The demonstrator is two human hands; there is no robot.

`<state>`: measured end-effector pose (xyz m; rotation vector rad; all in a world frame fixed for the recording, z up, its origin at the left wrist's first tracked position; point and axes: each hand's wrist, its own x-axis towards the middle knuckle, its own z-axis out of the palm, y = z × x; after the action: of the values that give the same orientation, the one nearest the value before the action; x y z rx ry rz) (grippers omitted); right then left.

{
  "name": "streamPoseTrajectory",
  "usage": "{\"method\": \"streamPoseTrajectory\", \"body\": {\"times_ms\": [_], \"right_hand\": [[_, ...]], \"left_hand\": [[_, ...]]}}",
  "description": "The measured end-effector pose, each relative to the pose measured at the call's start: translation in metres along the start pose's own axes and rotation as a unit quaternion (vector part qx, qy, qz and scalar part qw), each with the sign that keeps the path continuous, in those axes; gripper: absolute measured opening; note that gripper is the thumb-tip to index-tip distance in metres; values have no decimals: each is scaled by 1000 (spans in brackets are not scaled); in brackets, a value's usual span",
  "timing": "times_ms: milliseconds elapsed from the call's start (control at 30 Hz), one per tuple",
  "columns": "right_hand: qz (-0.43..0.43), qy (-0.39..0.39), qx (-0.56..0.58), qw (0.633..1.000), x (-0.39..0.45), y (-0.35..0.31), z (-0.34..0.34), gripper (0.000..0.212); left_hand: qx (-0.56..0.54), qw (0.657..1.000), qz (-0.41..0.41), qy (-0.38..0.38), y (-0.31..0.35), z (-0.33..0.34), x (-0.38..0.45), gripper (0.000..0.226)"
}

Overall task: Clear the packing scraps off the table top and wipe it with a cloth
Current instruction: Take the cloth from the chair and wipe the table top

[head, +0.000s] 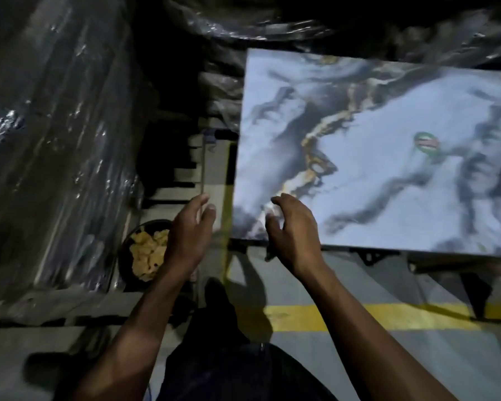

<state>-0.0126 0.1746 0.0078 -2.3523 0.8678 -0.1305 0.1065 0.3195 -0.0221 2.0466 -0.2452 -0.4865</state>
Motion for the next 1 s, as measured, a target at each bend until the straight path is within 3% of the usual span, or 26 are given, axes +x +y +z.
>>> {"method": "streamPoseTrajectory", "body": {"times_ms": [133, 233, 367, 500, 633, 833, 1000], "right_hand": [[59, 57, -20, 996, -74, 79, -48, 54], [99, 97, -25, 990, -125, 132, -79, 48], [177, 151, 9, 973, -184, 197, -115, 42], [274, 206, 52, 938, -228, 255, -147, 42], [354, 257, 114, 892, -255, 314, -178, 41], [430, 306, 114, 842, -256, 418, -227, 39], [490, 301, 125, 809, -229, 503, -283, 39]], "left_hand": [[61, 992, 64, -88, 38, 61, -70, 37], [61, 980, 103, -161, 63, 111, -114, 51], [96, 947, 134, -276, 93, 180, -164, 59], [147, 906, 179, -353, 122, 261, -202, 38], [172, 854, 201, -447, 149, 343, -231, 39], [171, 804, 241, -516, 203, 480, -244, 43], [181, 773, 333, -508, 279, 607, -228, 36]]}}
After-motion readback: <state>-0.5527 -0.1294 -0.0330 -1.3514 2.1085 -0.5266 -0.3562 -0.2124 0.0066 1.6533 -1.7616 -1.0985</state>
